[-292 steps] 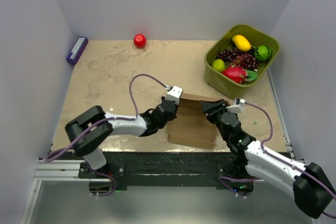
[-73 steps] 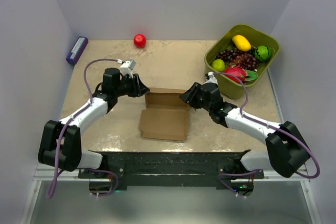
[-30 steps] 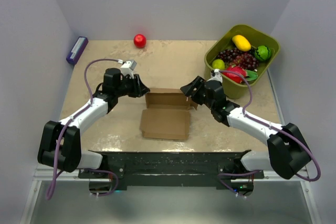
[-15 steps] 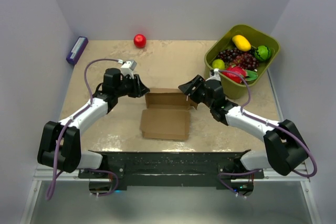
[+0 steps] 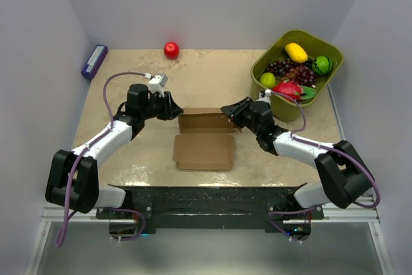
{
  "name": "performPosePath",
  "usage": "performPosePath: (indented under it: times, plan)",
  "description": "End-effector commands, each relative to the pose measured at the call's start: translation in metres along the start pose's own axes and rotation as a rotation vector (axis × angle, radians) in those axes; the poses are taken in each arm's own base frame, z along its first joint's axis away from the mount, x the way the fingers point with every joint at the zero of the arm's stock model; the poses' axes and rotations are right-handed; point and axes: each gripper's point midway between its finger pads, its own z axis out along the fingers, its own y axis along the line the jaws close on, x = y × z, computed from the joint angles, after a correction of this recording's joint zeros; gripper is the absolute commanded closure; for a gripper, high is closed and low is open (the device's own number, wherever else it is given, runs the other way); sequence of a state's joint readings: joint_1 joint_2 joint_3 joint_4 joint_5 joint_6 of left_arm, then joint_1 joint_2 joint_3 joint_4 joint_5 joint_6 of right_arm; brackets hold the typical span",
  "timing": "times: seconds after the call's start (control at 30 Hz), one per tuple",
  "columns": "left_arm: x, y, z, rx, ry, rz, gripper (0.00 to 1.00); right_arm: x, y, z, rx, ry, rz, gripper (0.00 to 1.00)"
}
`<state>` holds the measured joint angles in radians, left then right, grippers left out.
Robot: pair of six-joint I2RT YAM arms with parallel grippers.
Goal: Fold the paper box
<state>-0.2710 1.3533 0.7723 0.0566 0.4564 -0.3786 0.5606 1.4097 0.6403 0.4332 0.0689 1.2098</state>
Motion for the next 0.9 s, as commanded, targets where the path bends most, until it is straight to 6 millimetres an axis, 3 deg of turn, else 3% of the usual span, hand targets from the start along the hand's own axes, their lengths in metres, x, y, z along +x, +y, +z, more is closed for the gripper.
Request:
performPosePath:
  times: [0.0,0.27,0.37,0.5,0.67,0.87]
  plan:
    - [0.002,-0.010,-0.005,0.027,0.003,0.031,0.64,-0.010,0.016,0.002,-0.081,-0.055,0.114,0.73]
    - [0.003,-0.017,-0.006,0.014,0.003,0.074,0.62,-0.019,0.012,0.003,-0.072,-0.115,0.163,0.99]
    - [0.002,-0.017,-0.009,-0.030,0.009,0.123,0.49,-0.020,0.014,0.004,-0.070,-0.116,0.158,1.00]
    - [-0.019,-0.007,-0.021,-0.146,-0.056,0.197,0.32,-0.020,0.013,0.003,-0.067,-0.114,0.157,1.00]
    - [-0.035,-0.024,-0.029,-0.225,-0.122,0.400,0.26,-0.015,0.010,0.006,-0.060,-0.096,0.150,1.00]
    - [-0.034,-0.047,-0.026,-0.270,-0.124,0.594,0.24,-0.013,0.009,0.006,-0.059,-0.086,0.137,1.00]
